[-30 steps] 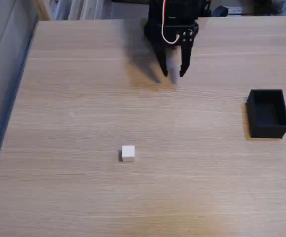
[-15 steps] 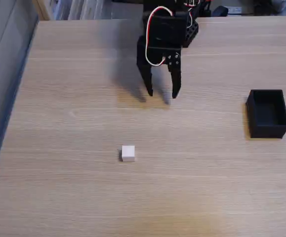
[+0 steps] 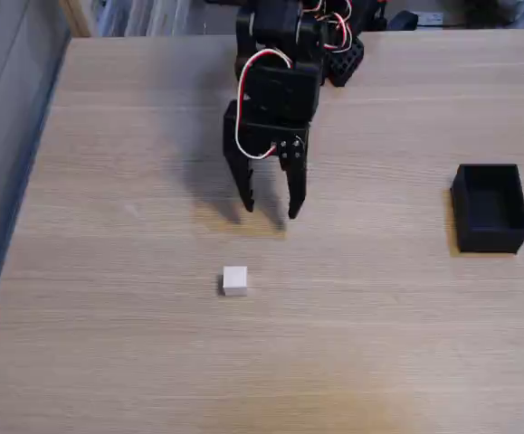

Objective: Pick a white block and place it in the black box.

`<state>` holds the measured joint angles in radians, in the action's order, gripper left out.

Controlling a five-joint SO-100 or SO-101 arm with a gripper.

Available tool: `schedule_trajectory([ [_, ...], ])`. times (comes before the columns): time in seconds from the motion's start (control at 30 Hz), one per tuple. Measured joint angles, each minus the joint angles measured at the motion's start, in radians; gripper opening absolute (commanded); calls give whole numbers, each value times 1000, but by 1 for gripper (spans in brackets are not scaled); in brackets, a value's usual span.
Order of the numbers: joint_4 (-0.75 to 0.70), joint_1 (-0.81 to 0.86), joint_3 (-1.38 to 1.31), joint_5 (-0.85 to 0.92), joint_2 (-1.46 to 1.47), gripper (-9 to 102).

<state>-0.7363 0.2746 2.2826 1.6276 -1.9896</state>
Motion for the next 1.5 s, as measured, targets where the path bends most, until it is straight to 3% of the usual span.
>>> schedule_trajectory([
  [0.77,66,75,-287,28,345,25],
  [1.5,110,80,-417,40,485,25],
])
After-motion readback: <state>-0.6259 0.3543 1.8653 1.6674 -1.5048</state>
